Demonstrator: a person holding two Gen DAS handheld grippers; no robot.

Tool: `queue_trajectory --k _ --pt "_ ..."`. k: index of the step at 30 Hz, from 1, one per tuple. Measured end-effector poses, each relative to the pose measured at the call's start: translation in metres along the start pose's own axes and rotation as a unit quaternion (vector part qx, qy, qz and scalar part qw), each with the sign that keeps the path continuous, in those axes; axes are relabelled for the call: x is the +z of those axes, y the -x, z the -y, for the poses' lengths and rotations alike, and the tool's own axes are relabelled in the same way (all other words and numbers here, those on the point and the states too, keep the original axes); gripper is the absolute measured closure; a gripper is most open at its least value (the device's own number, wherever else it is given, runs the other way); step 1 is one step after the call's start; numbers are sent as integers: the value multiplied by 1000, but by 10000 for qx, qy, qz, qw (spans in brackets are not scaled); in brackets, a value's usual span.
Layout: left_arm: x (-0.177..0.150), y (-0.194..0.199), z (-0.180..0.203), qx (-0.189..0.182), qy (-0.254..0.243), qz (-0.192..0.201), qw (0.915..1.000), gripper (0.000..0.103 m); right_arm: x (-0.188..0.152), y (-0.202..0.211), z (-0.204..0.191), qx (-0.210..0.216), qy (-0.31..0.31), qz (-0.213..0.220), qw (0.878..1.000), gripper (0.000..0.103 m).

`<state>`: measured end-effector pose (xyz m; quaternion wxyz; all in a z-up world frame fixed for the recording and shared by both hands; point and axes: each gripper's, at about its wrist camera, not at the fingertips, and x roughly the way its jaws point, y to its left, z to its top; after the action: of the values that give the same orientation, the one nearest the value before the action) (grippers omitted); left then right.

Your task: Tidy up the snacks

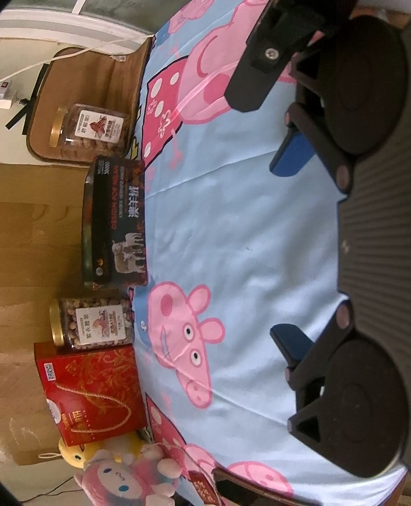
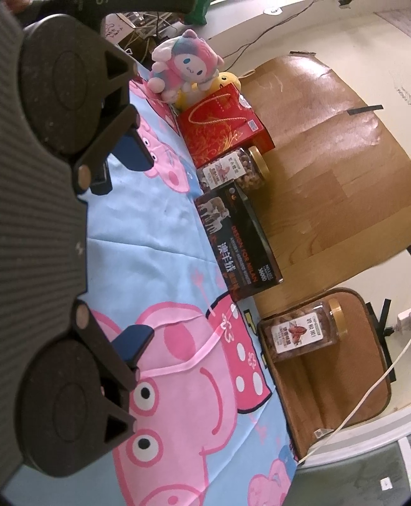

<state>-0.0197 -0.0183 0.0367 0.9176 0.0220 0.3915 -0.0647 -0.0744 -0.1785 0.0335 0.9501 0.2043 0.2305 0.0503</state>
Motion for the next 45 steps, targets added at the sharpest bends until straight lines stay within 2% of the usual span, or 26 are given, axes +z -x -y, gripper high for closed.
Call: queue_trajectory --k 16,45 --pt "0 9 1 224 -48 301 9993 0 4 9 5 -130 -128 351 9992 0" --pt "1 15 0 585 -69 523 9969 0 2 10 6 -137 -159 375 9991 0"
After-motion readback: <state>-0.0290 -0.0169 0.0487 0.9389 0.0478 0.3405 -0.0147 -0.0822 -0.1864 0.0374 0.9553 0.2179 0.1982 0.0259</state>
